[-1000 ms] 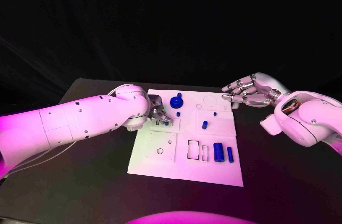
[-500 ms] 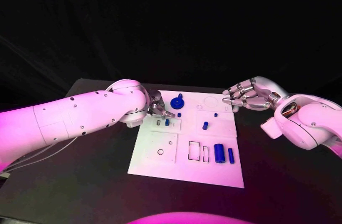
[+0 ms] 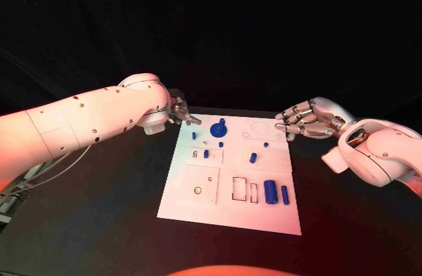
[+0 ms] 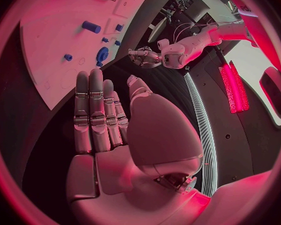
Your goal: Assemble the parts on the task board
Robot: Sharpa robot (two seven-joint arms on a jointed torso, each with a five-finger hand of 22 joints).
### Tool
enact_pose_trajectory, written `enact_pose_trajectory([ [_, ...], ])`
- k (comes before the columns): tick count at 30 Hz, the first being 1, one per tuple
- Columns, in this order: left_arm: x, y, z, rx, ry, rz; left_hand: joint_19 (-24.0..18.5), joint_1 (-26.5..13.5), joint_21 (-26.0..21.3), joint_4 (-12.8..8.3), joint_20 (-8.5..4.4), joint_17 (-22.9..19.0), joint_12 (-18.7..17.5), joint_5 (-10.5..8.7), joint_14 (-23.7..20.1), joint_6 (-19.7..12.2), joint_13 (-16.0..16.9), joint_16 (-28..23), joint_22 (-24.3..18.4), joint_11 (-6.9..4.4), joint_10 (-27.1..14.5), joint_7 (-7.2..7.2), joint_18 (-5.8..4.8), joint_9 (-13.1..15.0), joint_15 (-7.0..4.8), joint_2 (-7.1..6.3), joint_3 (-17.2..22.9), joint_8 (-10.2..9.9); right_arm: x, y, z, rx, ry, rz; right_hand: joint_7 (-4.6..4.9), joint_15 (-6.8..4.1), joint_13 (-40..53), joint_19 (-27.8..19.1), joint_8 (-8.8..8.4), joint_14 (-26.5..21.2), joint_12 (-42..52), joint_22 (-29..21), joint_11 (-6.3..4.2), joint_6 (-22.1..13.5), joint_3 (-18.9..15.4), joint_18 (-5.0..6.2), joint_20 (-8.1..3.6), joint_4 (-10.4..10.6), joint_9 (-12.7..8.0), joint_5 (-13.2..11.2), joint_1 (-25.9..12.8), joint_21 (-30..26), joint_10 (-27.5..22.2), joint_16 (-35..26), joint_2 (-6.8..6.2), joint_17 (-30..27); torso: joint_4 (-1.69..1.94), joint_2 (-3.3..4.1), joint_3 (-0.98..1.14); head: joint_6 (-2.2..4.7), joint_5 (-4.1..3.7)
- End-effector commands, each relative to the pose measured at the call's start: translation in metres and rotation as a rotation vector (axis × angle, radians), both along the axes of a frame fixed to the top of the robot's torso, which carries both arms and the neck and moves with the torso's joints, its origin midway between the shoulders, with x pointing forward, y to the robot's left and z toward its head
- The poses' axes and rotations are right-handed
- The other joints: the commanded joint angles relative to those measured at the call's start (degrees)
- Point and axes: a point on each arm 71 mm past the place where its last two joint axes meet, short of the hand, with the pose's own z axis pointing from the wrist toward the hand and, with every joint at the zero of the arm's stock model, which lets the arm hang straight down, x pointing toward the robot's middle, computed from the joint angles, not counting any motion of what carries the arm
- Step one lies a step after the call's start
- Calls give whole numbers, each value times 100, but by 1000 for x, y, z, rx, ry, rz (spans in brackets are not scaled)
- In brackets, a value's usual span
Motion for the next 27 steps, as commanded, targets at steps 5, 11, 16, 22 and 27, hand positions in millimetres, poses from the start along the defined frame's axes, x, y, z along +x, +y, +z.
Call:
enact_pose_trajectory([
  [5, 10, 2, -4, 19, 33, -7, 242, 51, 6, -4, 47, 13, 37, -3, 48, 11, 25, -22, 852, 29, 30, 4, 20, -64, 46, 23, -76, -48, 0, 1, 0, -5, -7, 5, 9, -14, -9, -21, 31, -36, -36, -9, -7, -14, 16, 19, 5, 15, -5, 32, -6, -22, -37, -30, -4, -6, 2, 0, -1, 1, 16],
  [11, 19, 2, -15, 54, 70, -1, 256, 60, 19, -4, 52, 12, 57, -3, 47, 34, 33, -24, 877, 31, 40, 5, 15, -113, 49, 7, -123, -68, 0, 2, 0, -6, -9, 8, 8, -15, -14, -17, 35, -31, -35, -14, -8, -12, 21, 21, 6, 16, -4, 39, -4, -26, -35, -36, 2, -5, -3, 6, -9, 4, 38],
  [16, 23, 1, -24, 80, 97, 0, 268, 40, 30, 4, 55, 14, 93, -2, 48, 66, 63, -23, 898, 31, 60, 4, 10, -157, 50, 14, -169, -82, 0, 2, 0, -5, -11, 7, 7, -16, -18, -14, 38, -26, -34, -19, -10, -12, 26, 22, 6, 15, -3, 46, 1, -29, -34, -42, 7, -5, -11, 13, -6, 4, 54],
  [22, 25, -1, -33, 81, 114, 4, 274, -69, 36, 7, 54, 17, 147, -7, 48, 168, 89, -24, 910, 20, 86, -12, 8, -250, 44, 74, -300, -88, 0, 3, 0, -5, -12, 7, 7, -16, -19, -14, 39, -26, -34, -19, -10, -12, 26, 22, 6, 15, -3, 46, 1, -29, -34, -42, 8, -5, -13, 22, -10, -6, 50],
  [27, 26, -1, -35, 77, 122, 11, 283, -197, 44, 8, 47, 21, 188, -12, 49, 232, 102, -23, 928, 8, 102, -28, 4, -315, 34, 131, -462, -80, 0, 3, 0, -4, -11, 8, 7, -16, -19, -14, 39, -26, -34, -19, -10, -12, 26, 22, 6, 15, -3, 46, 1, -29, -34, -42, 8, -5, -13, 21, -5, -21, 45],
])
